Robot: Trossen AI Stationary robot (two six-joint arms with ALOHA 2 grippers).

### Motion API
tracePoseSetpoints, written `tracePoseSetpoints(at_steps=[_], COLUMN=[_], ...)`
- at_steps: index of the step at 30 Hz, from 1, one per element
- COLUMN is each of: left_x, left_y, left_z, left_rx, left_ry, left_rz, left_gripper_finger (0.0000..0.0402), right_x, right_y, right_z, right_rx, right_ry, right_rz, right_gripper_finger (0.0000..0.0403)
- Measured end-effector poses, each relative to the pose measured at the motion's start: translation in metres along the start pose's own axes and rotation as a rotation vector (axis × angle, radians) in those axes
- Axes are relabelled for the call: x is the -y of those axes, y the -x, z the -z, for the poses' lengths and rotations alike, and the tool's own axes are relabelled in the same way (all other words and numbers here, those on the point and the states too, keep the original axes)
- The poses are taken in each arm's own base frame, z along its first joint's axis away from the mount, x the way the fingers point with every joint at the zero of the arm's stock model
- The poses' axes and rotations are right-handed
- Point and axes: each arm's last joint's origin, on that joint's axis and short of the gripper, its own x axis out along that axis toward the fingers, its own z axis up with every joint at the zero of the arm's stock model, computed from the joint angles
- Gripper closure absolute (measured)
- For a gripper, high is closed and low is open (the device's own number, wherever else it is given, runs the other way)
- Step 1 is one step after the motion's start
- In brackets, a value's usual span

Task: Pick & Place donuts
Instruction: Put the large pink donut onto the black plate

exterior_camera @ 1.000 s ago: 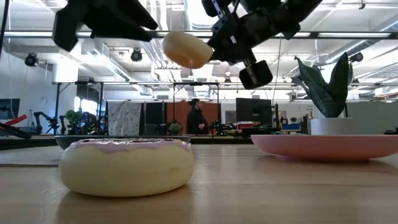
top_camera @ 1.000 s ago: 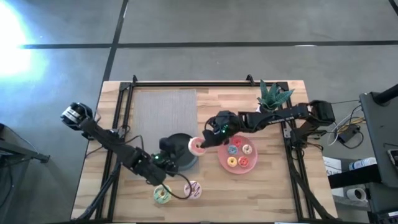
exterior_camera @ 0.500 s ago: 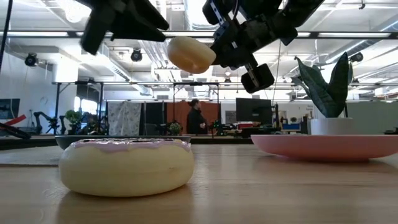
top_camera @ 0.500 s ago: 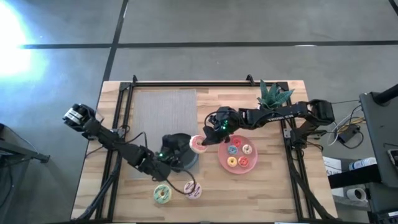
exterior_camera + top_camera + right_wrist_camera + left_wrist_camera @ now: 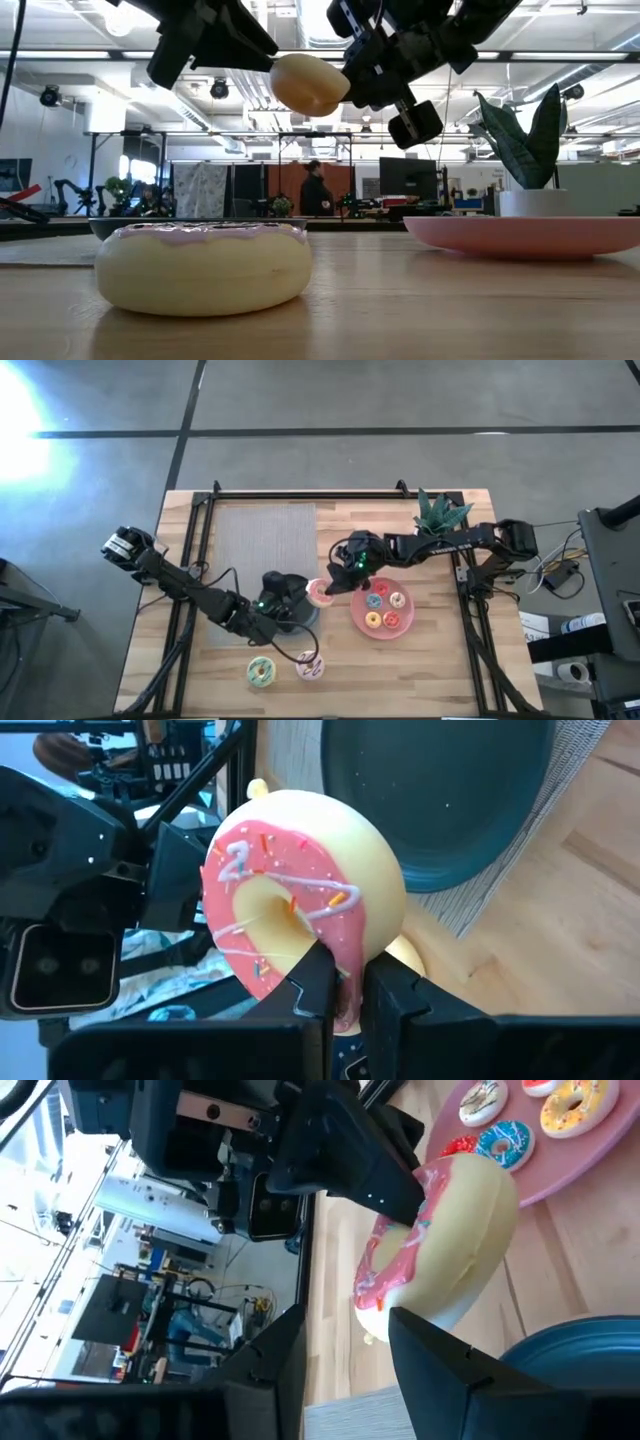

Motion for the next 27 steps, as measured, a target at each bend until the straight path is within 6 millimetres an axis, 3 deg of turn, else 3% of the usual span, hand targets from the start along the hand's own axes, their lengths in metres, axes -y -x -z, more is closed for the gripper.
tracePoseSetpoints(at_steps=[10, 20, 27], left_x=[0.004, 0.005, 0.001], left_y=[0.005, 0.005, 0.002], left_z=[-0.001, -0.002, 0.0], left_rx=[0.017, 0.033, -0.008], left_ry=[-0.011, 0.119, 0.093], left_rz=[0.022, 0.058, -0.015], left_gripper_finger=[0.0284, 0.0283, 0.0253], right_x=[0.006, 0.006, 0.006], right_y=[0.009, 0.01, 0.01], right_z=[-0.015, -0.017, -0.017], right_rx=[0.017, 0.013, 0.013], right_ry=[-0.032, -0.02, -0.013], right_rz=[0.016, 0.017, 0.017], right_gripper_finger=[0.0379, 0.0379, 0.0379])
